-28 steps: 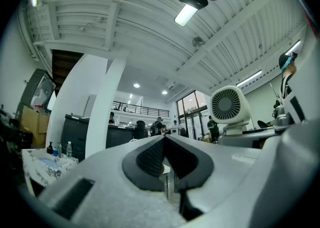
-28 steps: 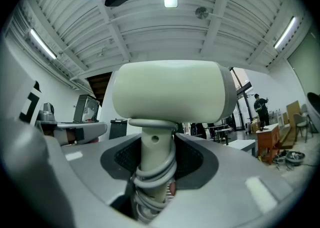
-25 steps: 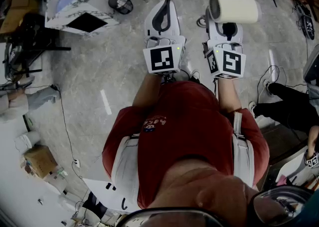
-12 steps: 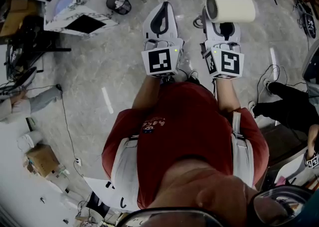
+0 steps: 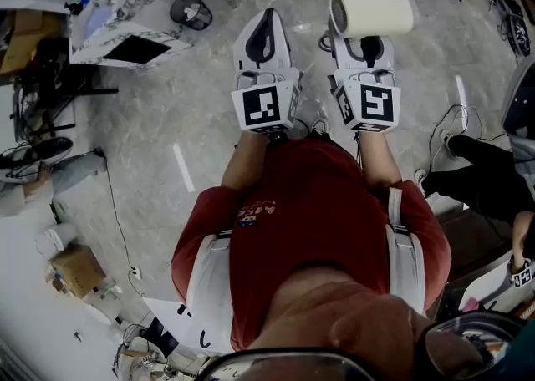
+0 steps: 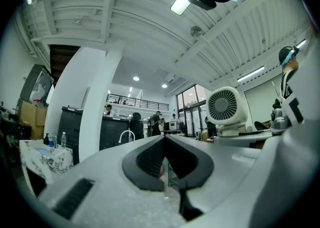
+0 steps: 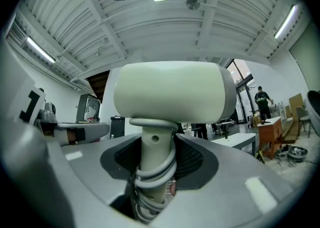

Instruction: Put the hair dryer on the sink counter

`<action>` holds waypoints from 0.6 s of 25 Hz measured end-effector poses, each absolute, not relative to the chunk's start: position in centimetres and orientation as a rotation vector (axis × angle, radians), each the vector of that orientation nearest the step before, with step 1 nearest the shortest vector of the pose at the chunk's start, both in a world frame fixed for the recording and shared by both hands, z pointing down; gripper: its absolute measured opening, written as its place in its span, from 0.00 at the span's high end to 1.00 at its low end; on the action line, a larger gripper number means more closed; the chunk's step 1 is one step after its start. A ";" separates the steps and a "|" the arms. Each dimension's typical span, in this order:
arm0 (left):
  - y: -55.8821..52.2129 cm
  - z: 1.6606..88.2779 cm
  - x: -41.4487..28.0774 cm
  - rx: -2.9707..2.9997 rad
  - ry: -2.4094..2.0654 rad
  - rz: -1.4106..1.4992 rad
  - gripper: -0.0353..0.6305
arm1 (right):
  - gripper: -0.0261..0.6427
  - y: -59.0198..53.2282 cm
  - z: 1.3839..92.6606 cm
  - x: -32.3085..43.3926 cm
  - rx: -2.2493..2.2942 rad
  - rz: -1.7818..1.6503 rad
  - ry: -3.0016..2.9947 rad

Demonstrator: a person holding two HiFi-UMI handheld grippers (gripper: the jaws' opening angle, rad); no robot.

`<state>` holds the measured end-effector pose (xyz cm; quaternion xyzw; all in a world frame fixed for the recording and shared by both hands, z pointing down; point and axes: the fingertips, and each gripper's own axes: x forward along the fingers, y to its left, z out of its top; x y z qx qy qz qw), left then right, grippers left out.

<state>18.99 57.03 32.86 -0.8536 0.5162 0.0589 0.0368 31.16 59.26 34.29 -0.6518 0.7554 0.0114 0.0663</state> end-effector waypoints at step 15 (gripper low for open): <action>56.0 33.5 20.6 -2.581 1.620 0.211 0.95 | 0.68 57.2 36.0 33.1 -1.912 -0.005 2.341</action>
